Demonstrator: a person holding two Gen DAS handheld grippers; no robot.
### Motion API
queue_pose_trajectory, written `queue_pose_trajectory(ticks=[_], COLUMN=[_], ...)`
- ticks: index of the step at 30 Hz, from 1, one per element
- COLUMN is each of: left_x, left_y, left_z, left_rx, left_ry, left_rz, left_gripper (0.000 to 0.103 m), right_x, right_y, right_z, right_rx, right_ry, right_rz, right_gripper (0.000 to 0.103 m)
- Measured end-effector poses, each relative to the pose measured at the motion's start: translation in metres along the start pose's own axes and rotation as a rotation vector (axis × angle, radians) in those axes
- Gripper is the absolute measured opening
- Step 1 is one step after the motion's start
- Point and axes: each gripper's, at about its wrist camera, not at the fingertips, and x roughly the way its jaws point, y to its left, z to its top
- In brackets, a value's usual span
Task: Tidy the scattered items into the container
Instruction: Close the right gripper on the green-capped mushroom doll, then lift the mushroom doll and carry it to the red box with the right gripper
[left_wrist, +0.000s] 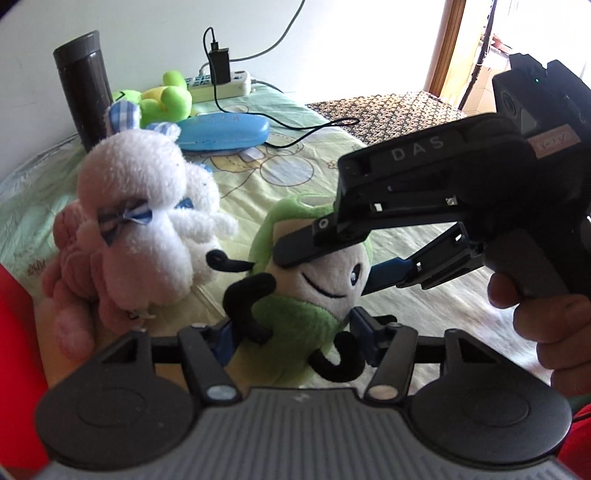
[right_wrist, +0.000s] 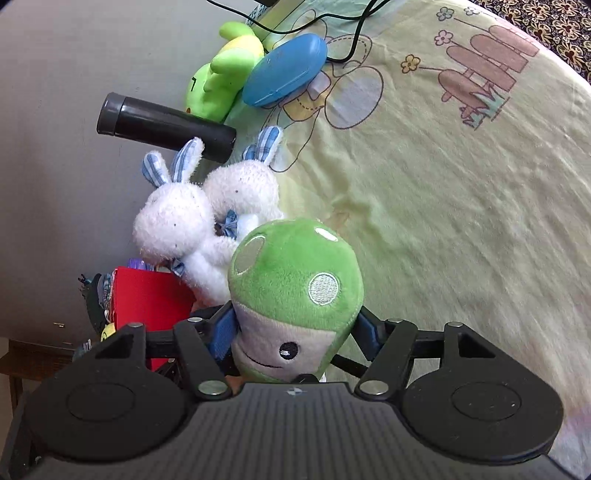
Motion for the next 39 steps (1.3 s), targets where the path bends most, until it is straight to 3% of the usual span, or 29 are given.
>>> queue_pose_trajectory(ticks=[3,7,13,20,26,33,37,39], left_x=[-0.021,-0.050,-0.099,-0.173,-0.220,-0.212,-0.199,-0.196], left_y=[-0.006,-0.009,0.016,0.063,0.130,0.213,0.243,0.247], left_z=[-0.006,-0.012,-0.020,-0.028,-0.038,-0.067,-0.085,-0.090], left_rx=[0.000,0.011,-0.047,-0.053,-0.063,-0.134,-0.168,-0.166], left_ry=[-0.035,-0.091,-0.158,-0.251,-0.295,-0.197,-0.149,-0.143], left_rz=[-0.029,-0.015,0.019,0.138,0.236,0.259,0.214,0.198], left_gripper=[0.057,0.056,0.056,0.056,0.056,0.056,0.053,0.052], right_x=[-0.014,-0.026,-0.025,0.000,0.043,0.133,0.175,0.188], right_y=[0.010,0.036,0.079,0.159,0.245,0.295,0.304,0.315], right_z=[-0.012,-0.029,-0.046,-0.060,-0.083,-0.105,-0.117,-0.126], right_rx=[-0.057,-0.162,-0.262,-0.376,-0.500,-0.523,-0.531,-0.600], right_ry=[-0.006,-0.036,-0.039,0.000,-0.003,0.080,0.129,0.117], right_rz=[-0.020,-0.024,0.028,0.162,0.207,0.112,-0.020,-0.086], right_gripper=[0.067,0.067,0.067,0.067,0.067,0.068,0.067,0.067])
